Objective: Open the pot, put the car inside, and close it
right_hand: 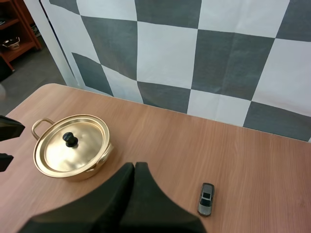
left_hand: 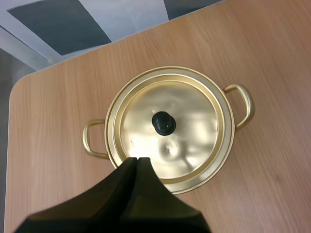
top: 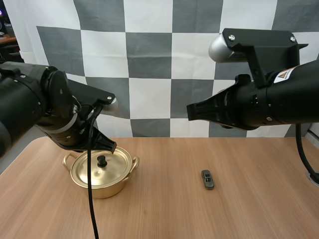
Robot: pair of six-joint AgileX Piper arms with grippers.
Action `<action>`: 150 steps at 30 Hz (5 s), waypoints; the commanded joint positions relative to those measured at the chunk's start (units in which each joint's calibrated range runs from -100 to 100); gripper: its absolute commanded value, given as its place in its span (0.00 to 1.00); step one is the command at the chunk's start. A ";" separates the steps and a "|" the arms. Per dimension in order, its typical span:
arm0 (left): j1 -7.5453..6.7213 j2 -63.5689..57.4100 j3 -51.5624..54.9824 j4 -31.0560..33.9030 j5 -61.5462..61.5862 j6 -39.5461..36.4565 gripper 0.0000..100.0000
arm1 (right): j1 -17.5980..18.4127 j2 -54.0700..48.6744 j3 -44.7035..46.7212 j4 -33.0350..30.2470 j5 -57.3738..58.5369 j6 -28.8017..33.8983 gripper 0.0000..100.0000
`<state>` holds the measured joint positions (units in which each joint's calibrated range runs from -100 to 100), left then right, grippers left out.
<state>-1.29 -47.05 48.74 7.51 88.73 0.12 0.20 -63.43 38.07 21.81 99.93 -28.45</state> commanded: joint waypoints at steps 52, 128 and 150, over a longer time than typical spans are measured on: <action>0.00 19.52 0.62 -6.98 -14.00 7.01 1.00 | 0.06 -0.02 0.01 3.21 0.07 -1.89 0.00; 3.07 29.64 -7.17 -10.68 -17.33 6.99 0.00 | 0.06 -4.24 0.01 2.47 0.07 -1.89 0.00; 3.07 -2.03 -29.50 -10.68 11.27 4.74 0.00 | 0.06 -2.02 0.17 -9.60 0.07 -1.77 0.00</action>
<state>1.75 -42.96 19.19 -3.16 100.00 4.85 0.20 -66.98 38.17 14.78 100.00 -30.30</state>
